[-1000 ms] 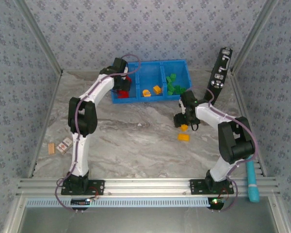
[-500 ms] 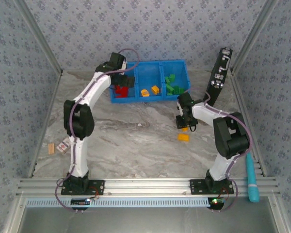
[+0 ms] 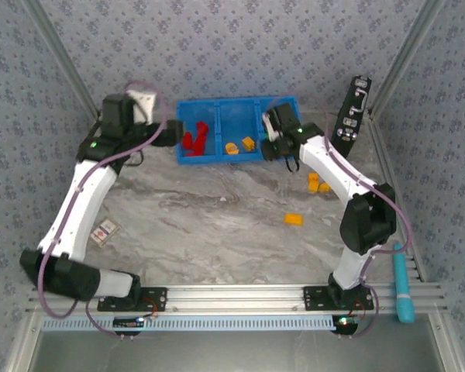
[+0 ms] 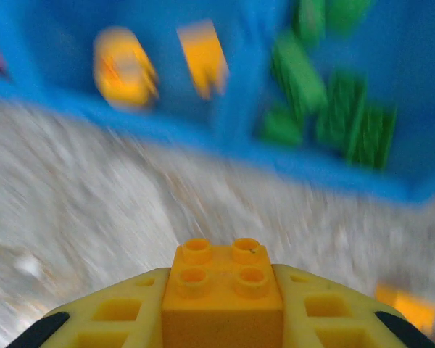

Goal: Sort the legos into containers by color
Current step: Place the lego in the container, then pick up the lego from the middle-right of the table.

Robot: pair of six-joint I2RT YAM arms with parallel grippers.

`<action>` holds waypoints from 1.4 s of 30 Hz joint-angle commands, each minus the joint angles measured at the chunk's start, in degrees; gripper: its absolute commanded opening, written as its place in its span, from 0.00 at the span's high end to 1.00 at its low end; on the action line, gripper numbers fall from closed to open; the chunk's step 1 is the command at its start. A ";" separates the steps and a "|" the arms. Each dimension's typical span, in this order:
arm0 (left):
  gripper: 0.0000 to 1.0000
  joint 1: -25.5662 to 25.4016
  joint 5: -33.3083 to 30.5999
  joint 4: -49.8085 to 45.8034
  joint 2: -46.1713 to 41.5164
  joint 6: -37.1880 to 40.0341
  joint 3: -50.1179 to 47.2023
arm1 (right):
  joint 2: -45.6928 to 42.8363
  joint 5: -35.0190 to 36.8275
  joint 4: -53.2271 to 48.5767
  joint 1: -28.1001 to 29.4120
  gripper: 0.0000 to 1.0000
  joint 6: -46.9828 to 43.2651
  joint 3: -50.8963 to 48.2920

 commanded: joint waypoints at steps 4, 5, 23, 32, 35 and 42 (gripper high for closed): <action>0.00 6.33 8.52 3.08 -14.53 -0.13 -14.18 | 18.90 2.81 2.21 3.34 0.68 -6.57 23.06; 0.00 6.41 8.44 2.13 -16.18 0.68 -15.31 | 22.14 3.69 2.21 3.71 0.69 -7.81 26.66; 0.00 6.64 11.28 -2.45 -21.86 1.81 -20.51 | 24.58 4.79 6.52 2.47 0.36 -7.13 29.04; 0.00 6.50 11.00 0.74 -16.29 2.85 -18.14 | -3.05 3.98 5.55 -3.14 0.28 0.89 -2.91; 0.00 6.34 10.39 2.80 -16.14 3.21 -18.41 | -13.13 -1.88 6.57 -6.53 0.25 3.51 -17.43; 0.00 5.33 10.39 2.02 -13.11 4.67 -16.30 | -32.10 -7.30 5.77 -6.05 0.13 20.84 -42.29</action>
